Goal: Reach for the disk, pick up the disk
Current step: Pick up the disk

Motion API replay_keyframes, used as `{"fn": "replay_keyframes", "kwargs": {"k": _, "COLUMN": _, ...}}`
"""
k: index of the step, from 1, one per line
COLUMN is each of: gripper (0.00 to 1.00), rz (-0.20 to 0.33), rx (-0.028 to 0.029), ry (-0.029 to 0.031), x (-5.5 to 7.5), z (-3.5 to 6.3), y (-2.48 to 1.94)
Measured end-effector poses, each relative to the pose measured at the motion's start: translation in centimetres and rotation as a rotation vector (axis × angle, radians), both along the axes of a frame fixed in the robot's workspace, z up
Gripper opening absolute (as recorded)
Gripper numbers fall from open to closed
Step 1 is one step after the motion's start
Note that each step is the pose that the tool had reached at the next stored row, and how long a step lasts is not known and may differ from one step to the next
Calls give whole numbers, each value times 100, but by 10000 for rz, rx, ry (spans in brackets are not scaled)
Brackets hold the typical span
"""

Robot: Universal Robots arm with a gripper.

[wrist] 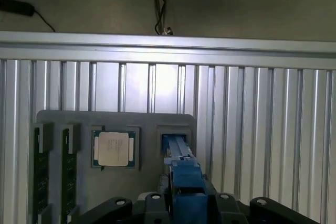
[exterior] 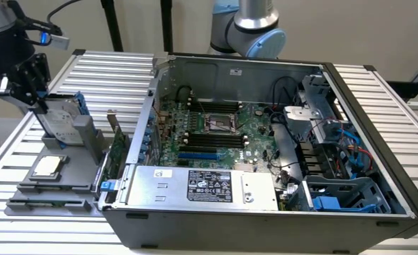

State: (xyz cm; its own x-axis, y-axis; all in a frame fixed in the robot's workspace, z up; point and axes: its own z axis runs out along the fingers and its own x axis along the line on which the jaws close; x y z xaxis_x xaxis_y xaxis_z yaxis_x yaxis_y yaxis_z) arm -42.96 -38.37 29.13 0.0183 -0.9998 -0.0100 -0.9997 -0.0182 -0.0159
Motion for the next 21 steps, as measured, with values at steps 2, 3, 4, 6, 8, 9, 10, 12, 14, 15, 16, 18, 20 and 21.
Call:
{"fn": "replay_keyframes", "kwargs": {"k": 2, "gripper": 33, "rz": -17, "rx": 0, "ry": 0, "x": 0, "z": -1, "y": -19}}
{"fn": "replay_keyframes", "kwargs": {"k": 3, "gripper": 33, "rz": -27, "rx": 0, "ry": 0, "x": 1, "z": 0, "y": -28}}
{"fn": "replay_keyframes", "kwargs": {"k": 4, "gripper": 33, "rz": -37, "rx": 0, "ry": 0, "x": 1, "z": 0, "y": -36}}
{"fn": "replay_keyframes", "kwargs": {"k": 6, "gripper": 33, "rz": -46, "rx": 0, "ry": 1, "x": 0, "z": 0, "y": -39}}
{"fn": "replay_keyframes", "kwargs": {"k": 8, "gripper": 33, "rz": -47, "rx": 0, "ry": 1, "x": 0, "z": 0, "y": -39}}
{"fn": "replay_keyframes", "kwargs": {"k": 9, "gripper": 33, "rz": -46, "rx": 0, "ry": 1, "x": 1, "z": 0, "y": -40}}
{"fn": "replay_keyframes", "kwargs": {"k": 10, "gripper": 33, "rz": -46, "rx": 0, "ry": 0, "x": 0, "z": 0, "y": -40}}
{"fn": "replay_keyframes", "kwargs": {"k": 12, "gripper": 33, "rz": -46, "rx": 0, "ry": 0, "x": 1, "z": 0, "y": -40}}
{"fn": "replay_keyframes", "kwargs": {"k": 14, "gripper": 33, "rz": -46, "rx": 0, "ry": 0, "x": 0, "z": 0, "y": -40}}
{"fn": "replay_keyframes", "kwargs": {"k": 15, "gripper": 33, "rz": -46, "rx": 0, "ry": 0, "x": 1, "z": 0, "y": -40}}
{"fn": "replay_keyframes", "kwargs": {"k": 16, "gripper": 33, "rz": -46, "rx": 0, "ry": 0, "x": 1, "z": 0, "y": -40}}
{"fn": "replay_keyframes", "kwargs": {"k": 18, "gripper": 33, "rz": -46, "rx": 0, "ry": 0, "x": 0, "z": 0, "y": -40}}
{"fn": "replay_keyframes", "kwargs": {"k": 20, "gripper": 33, "rz": -46, "rx": 0, "ry": 0, "x": 0, "z": 0, "y": -40}}
{"fn": "replay_keyframes", "kwargs": {"k": 21, "gripper": 33, "rz": -46, "rx": 0, "ry": 1, "x": 0, "z": 0, "y": -40}}
